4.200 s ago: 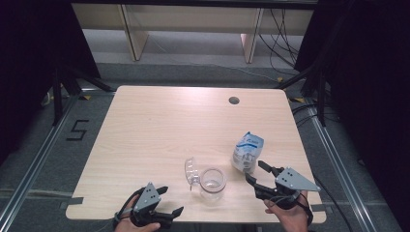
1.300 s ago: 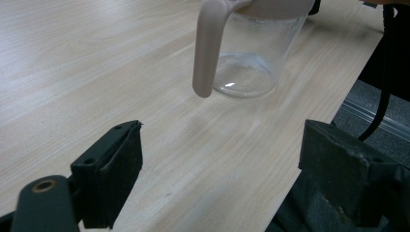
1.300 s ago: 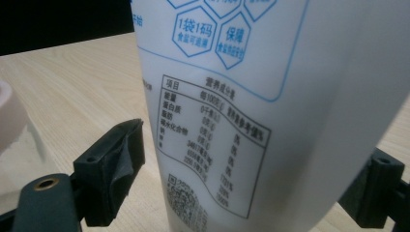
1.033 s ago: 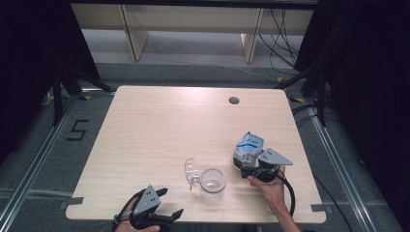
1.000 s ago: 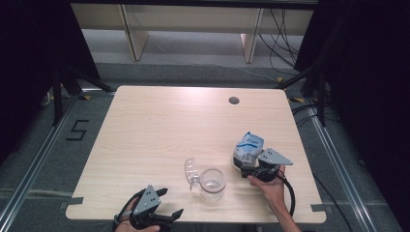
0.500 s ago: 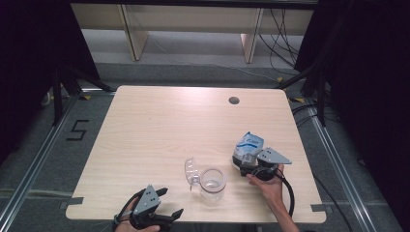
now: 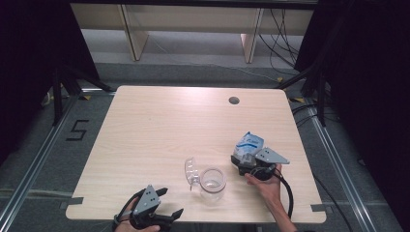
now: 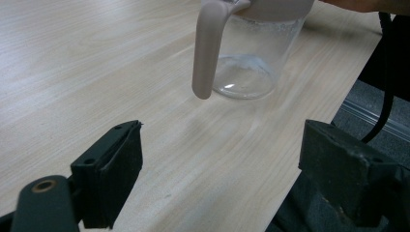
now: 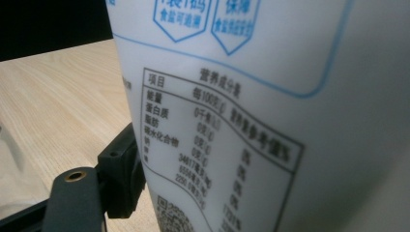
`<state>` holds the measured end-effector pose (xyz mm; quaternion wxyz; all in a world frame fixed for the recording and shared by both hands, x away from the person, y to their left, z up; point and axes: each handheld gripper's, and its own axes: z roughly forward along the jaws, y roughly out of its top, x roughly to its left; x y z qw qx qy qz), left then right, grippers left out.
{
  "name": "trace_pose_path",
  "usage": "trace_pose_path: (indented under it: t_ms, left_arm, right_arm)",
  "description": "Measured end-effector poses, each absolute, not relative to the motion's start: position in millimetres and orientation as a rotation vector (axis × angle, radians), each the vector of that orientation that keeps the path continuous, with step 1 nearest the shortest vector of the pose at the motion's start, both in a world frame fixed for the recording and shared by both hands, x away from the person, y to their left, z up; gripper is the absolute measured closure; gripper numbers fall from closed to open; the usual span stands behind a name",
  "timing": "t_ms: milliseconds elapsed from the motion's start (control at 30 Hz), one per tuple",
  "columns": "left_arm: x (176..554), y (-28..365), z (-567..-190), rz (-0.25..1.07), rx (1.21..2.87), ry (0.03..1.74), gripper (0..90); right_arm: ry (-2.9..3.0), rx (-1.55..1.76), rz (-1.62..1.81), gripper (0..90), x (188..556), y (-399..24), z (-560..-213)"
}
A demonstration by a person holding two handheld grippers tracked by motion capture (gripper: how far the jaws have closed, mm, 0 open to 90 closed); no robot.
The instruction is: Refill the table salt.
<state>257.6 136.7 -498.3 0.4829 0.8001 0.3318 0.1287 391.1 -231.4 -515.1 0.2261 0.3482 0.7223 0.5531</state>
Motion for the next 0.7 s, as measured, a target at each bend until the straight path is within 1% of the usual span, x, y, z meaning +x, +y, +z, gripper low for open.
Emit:
trace_pose_path:
  t_ms: [700]
  left_arm:
    - [257.7,136.8,-498.1,0.315,1.953,0.803,15.2]
  right_arm:
    - [2.005,0.945,1.512,30.3,393.4,-227.7,-515.7]
